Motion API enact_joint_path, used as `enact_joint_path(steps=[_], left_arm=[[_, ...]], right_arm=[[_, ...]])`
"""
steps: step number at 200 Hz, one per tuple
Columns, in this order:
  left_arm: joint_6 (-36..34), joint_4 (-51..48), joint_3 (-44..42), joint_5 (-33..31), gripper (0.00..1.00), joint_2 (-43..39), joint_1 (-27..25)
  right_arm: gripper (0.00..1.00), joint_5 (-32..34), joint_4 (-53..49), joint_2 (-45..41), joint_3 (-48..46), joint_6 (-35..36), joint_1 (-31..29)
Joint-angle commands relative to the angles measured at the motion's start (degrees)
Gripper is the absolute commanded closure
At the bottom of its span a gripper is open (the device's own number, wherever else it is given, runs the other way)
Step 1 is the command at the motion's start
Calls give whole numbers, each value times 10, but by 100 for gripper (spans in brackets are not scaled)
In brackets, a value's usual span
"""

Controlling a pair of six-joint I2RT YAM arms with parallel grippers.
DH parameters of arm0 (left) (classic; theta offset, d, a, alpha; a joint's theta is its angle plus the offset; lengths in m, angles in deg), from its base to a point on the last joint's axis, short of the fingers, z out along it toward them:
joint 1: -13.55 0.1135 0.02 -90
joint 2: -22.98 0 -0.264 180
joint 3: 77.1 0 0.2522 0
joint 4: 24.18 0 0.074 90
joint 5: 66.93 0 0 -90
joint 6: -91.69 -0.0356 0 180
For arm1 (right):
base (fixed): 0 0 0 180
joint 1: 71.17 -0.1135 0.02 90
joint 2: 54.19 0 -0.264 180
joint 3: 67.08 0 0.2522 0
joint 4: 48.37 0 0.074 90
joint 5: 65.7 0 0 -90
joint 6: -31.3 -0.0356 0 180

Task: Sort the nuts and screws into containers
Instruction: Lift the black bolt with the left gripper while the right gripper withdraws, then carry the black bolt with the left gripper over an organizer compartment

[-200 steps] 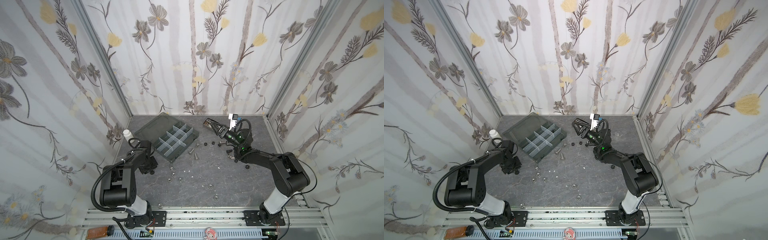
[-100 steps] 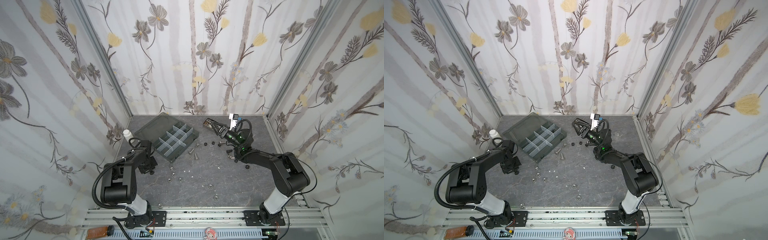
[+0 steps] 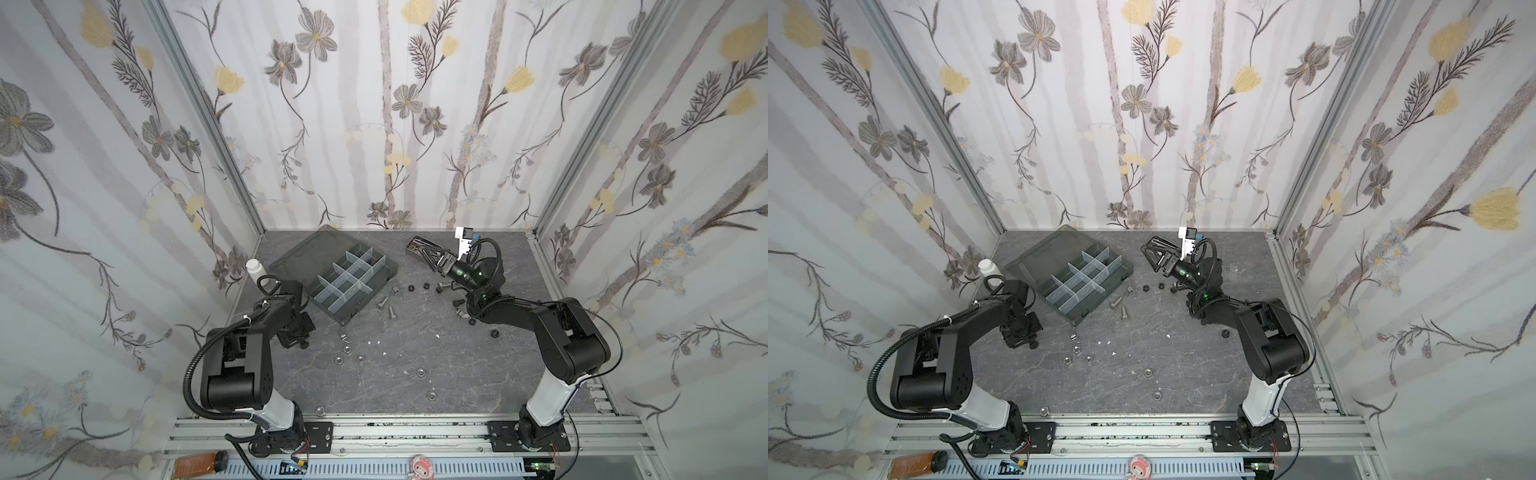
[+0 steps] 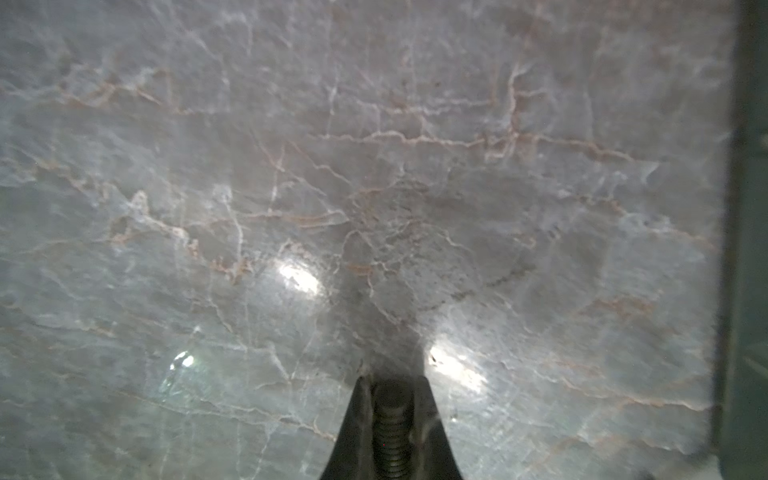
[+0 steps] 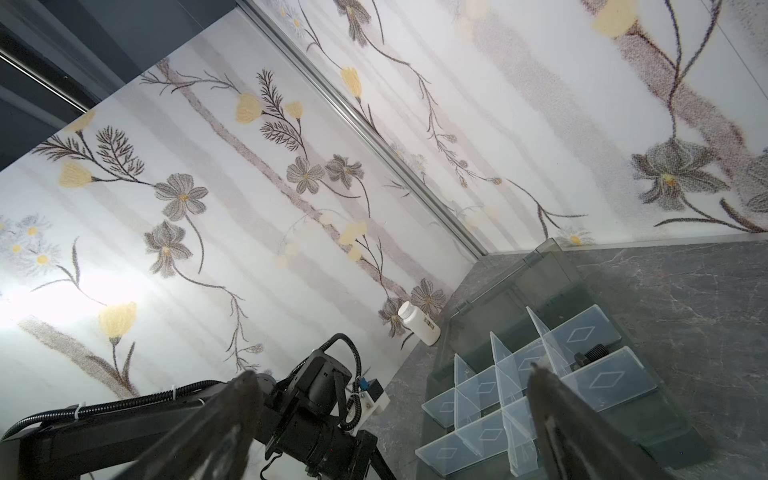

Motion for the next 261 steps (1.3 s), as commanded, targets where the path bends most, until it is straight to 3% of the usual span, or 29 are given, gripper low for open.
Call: enact_joint_path(steps=[1, 67, 117, 149, 261], left_arm=[[-2, -2, 12, -2, 100, -16, 1], [-20, -75, 100, 12, 100, -78, 0], [-20, -98, 166, 21, 100, -90, -9], [-21, -108, 218, 12, 100, -63, -23], [-12, -127, 455, -3, 100, 126, -113]], right_arm=[[0, -6, 23, 2, 3, -10, 0], [0, 3, 20, 0, -2, -14, -1], [0, 26, -47, -18, 2, 40, -16], [0, 44, -93, -31, 7, 79, -27], [0, 45, -108, -26, 14, 99, -33]])
